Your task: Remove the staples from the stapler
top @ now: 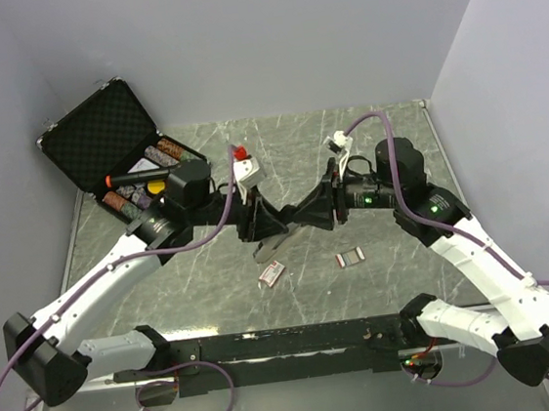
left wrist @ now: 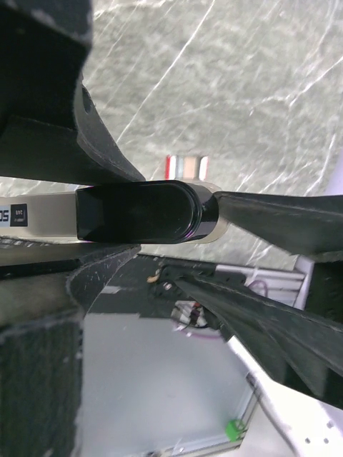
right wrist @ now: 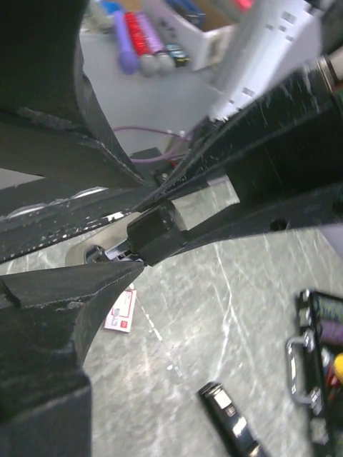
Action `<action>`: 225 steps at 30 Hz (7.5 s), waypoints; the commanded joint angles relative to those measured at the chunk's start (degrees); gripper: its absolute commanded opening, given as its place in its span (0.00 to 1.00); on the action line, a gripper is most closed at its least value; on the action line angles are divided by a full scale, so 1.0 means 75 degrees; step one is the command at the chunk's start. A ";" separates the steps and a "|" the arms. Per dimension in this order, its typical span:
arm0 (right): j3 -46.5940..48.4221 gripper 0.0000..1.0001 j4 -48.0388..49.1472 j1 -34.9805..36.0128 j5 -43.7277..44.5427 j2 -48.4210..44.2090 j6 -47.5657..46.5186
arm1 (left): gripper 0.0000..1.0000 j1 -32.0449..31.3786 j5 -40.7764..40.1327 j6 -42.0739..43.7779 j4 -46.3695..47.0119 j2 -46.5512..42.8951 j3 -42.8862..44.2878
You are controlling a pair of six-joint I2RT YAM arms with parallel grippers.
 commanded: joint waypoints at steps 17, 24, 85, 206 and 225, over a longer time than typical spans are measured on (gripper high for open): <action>0.0882 0.53 -0.0751 0.0764 -0.1159 0.0624 -0.2031 | 0.01 -0.0034 0.0538 0.0450 -0.0930 -0.1602 -0.0307; 0.0823 0.52 -0.0879 0.0998 -0.1464 0.0765 -0.2266 | 0.01 -0.0022 0.0468 0.0508 -0.1000 -0.1673 -0.0320; -0.0163 0.03 -0.0269 0.1784 0.0984 0.0073 -0.1375 | 0.01 -0.0245 -0.1067 -0.1402 0.2129 -0.3056 -0.1831; -0.1451 0.00 0.4218 0.3272 0.2790 0.3495 0.2937 | 0.01 -0.1124 -0.9950 -0.1976 0.7120 -0.0759 -0.3261; -0.1626 0.00 0.3294 0.2780 0.3503 0.2652 0.2340 | 0.01 -0.1135 -0.9704 -0.2035 0.6453 -0.1110 -0.3108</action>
